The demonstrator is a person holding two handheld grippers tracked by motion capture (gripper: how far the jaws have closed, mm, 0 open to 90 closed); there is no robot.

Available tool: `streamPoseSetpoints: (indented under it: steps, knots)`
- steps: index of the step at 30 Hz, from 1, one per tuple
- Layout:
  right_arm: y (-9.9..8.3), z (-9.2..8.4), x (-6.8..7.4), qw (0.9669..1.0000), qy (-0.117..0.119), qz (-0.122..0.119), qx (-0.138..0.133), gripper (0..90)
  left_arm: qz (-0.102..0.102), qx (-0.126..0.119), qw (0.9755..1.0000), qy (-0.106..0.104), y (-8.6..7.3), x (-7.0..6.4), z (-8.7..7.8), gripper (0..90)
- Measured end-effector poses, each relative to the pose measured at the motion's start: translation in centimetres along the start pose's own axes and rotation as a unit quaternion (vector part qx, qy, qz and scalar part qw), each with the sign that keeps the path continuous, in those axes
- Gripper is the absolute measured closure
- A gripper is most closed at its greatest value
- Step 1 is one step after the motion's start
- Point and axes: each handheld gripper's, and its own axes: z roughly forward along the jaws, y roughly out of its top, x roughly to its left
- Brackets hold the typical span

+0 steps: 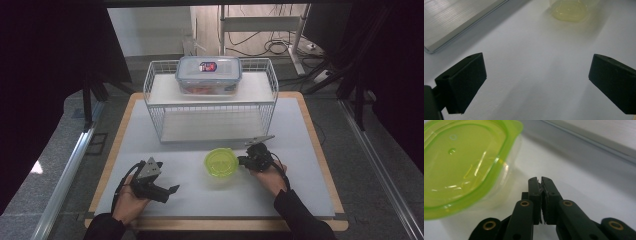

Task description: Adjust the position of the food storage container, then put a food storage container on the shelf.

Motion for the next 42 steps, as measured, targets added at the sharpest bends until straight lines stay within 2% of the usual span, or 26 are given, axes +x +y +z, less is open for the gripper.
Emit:
streamPoseSetpoints:
  steps: [6, 16, 25, 38, 42]
  knots:
    - [-0.4, -1.5, -0.5, 0.9997, -0.023, -0.007, -0.008, 76.2, 0.001, 0.004, 1.0000, 0.001, 0.0, 0.0, 0.0, 1.6]
    - [-1.2, -3.0, -0.3, 0.9992, -0.032, -0.020, -0.010, 55.4, 0.006, 0.008, 0.9999, 0.004, 0.0, 0.0, 0.0, 2.4]
    - [-1.7, -3.5, -0.1, 0.9994, -0.030, -0.017, -0.011, 41.3, 0.007, 0.009, 0.9999, 0.005, 0.0, -0.1, 0.0, 2.6]
    - [-2.4, -4.6, -0.2, 0.9988, -0.029, -0.008, -0.039, 21.6, 0.009, 0.009, 0.9999, 0.004, 0.0, -0.1, 0.1, 2.6]
    - [-2.3, -4.5, -0.1, 0.9988, -0.031, -0.004, -0.036, 13.1, 0.009, 0.010, 0.9999, 0.003, 0.0, -0.1, 0.1, 2.6]
